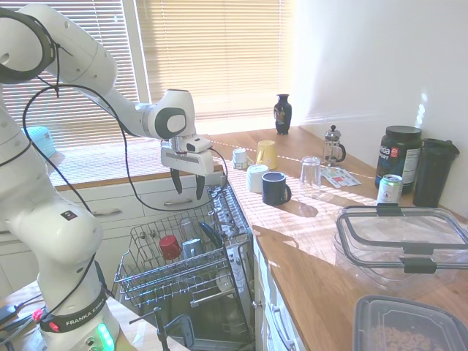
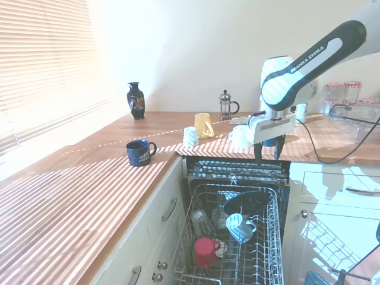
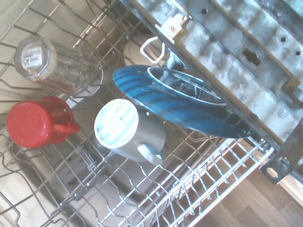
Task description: Remove a mug cup out of the dishwasher
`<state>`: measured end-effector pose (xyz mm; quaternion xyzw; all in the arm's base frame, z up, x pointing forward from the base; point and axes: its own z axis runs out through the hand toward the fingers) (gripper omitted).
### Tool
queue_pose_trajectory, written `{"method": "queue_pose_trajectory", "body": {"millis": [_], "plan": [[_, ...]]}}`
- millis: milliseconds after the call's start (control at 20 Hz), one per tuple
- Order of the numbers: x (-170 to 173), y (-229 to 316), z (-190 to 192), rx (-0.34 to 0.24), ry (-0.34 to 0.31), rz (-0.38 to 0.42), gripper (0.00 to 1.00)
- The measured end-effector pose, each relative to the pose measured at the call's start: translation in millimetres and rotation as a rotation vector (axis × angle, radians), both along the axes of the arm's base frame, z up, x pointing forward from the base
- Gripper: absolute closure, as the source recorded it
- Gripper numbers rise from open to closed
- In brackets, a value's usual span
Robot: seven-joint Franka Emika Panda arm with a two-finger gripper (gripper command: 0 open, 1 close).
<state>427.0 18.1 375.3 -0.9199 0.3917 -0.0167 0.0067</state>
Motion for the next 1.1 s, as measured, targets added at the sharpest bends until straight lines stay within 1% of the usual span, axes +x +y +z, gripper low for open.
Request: {"method": "queue_pose_trajectory", "body": {"millis": [100,200,300,450,550,700,800,900,1100], "plan": [[0.5,0.2,0.0,-0.001,-0.008,0.003,0.00],[-0.5,8.1,-1.1,-0.008,-0.006,0.033,0.00],[-2.9,22.3,-4.4,-0.026,-0.007,0.070,0.00],[-5.4,32.9,-10.2,-0.056,-0.009,0.102,0.00],[-6.1,39.7,-20.8,-0.062,0.015,0.131,0.00],[-9.8,68.6,-42.4,-0.063,0.065,0.222,0.00],[-11.6,85.4,-52.4,-0.071,0.086,0.269,0.00],[-11.5,92.9,-65.7,-0.092,0.110,0.310,0.00],[-5.0,99.9,-108.6,-0.140,0.165,0.398,0.00]]}}
